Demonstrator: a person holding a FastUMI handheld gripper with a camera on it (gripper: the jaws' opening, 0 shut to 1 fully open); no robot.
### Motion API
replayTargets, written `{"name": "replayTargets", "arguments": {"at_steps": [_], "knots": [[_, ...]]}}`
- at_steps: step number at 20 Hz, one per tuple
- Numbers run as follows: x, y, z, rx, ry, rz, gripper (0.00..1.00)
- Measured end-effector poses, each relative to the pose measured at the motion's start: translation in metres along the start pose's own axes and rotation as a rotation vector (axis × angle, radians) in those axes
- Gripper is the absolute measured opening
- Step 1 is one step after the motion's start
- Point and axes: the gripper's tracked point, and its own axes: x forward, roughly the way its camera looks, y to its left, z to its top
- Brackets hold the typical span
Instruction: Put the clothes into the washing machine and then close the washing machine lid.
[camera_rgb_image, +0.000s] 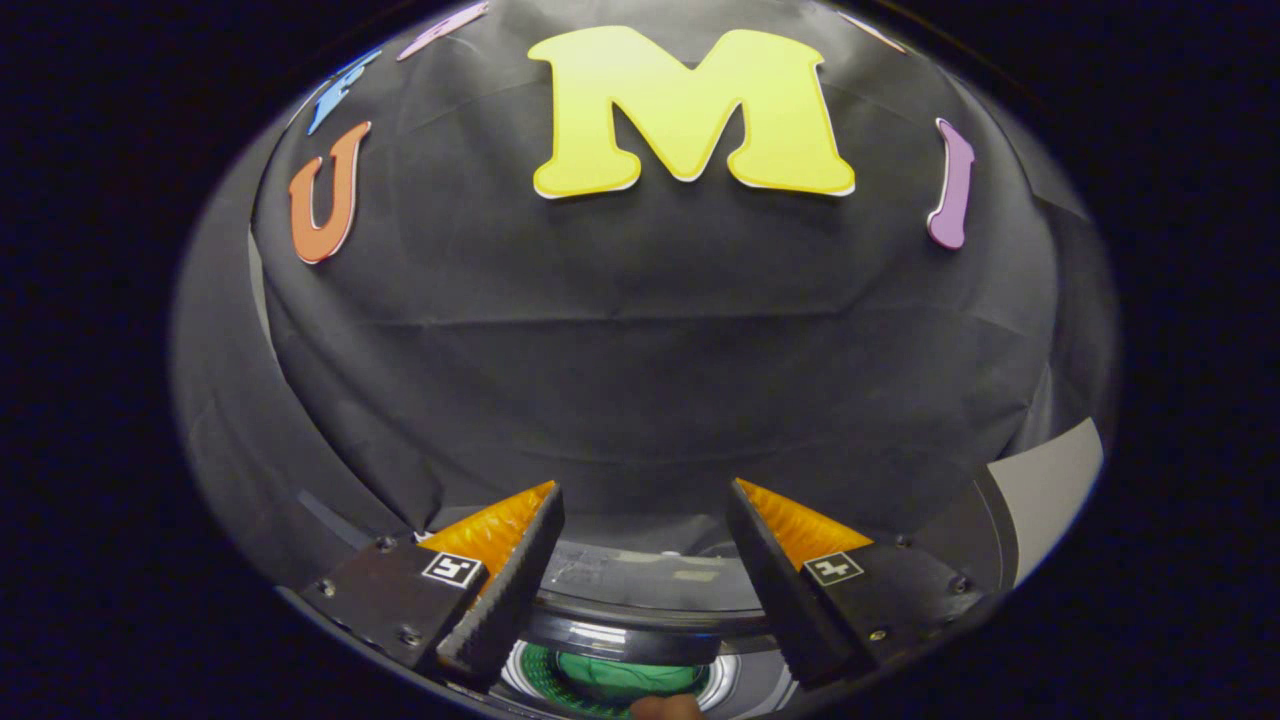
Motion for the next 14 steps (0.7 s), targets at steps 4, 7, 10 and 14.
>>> {"name": "replayTargets", "arguments": {"at_steps": [4,7,10,14], "knots": [[0.001,0.0,0.0,-0.005,-0.011,0.002,1.0],[0.002,0.0,0.001,-0.006,-0.026,0.0,1.0],[0.001,0.002,-0.004,0.004,-0.014,0.023,1.0],[0.011,0.004,-0.004,0.053,-0.006,0.04,1.0]]}}
